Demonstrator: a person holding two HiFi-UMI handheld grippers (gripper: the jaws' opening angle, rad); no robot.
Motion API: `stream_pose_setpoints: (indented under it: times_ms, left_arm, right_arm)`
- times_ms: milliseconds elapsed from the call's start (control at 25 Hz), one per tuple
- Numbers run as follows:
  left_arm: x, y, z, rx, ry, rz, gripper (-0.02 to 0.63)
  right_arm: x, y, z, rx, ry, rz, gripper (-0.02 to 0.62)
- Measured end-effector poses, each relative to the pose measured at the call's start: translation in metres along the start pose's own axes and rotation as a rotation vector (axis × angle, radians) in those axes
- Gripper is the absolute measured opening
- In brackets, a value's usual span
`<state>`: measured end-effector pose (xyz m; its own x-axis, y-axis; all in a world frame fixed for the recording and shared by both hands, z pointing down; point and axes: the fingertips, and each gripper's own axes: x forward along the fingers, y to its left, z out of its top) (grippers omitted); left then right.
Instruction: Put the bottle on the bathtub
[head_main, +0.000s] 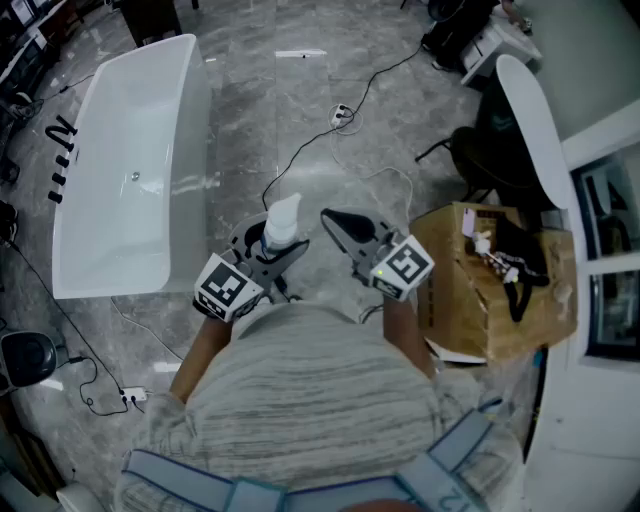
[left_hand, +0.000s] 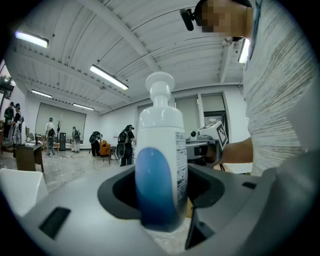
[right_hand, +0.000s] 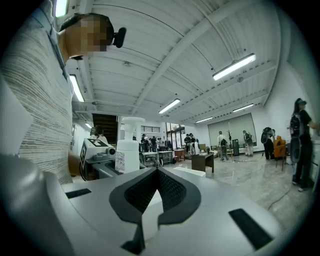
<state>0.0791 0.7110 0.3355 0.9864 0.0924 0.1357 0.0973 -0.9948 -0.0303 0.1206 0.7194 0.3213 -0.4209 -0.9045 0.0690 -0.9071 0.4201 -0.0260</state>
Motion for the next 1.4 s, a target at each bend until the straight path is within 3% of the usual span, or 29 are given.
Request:
stream_pose_setpoints:
  times_ms: [440, 600, 840, 1160, 1400]
  left_arm:
    - [0.001, -0.011, 0.0, -0.021, -0.014, 0.003, 0.252]
    - [0.0, -0.016, -0.003, -0.025, -0.014, 0.002, 0.252]
    - [-0.007, -0.016, -0.004, -0.024, -0.008, 0.011, 0.252]
    - [-0.035, 0.004, -0.008, -0.034, 0.0, 0.017, 0.252]
    - [-0.086, 0.038, -0.018, -0.048, 0.003, 0.014, 0.252]
  right_arm:
    - [-0.008, 0.005, -0.006, -0.025, 0.014, 0.014, 0.003]
    - [-0.007, 0.011, -0.007, 0.019, 0.01, 0.024, 0.003]
    - [-0.003, 0.01, 0.0, 0.081, -0.077, 0.042, 0.003]
    - [0.033, 0.02, -0.004, 0.071, -0.051, 0.048, 0.003]
    - [0.088, 0.038, -0.004, 0.085, -0.033, 0.025, 0.003]
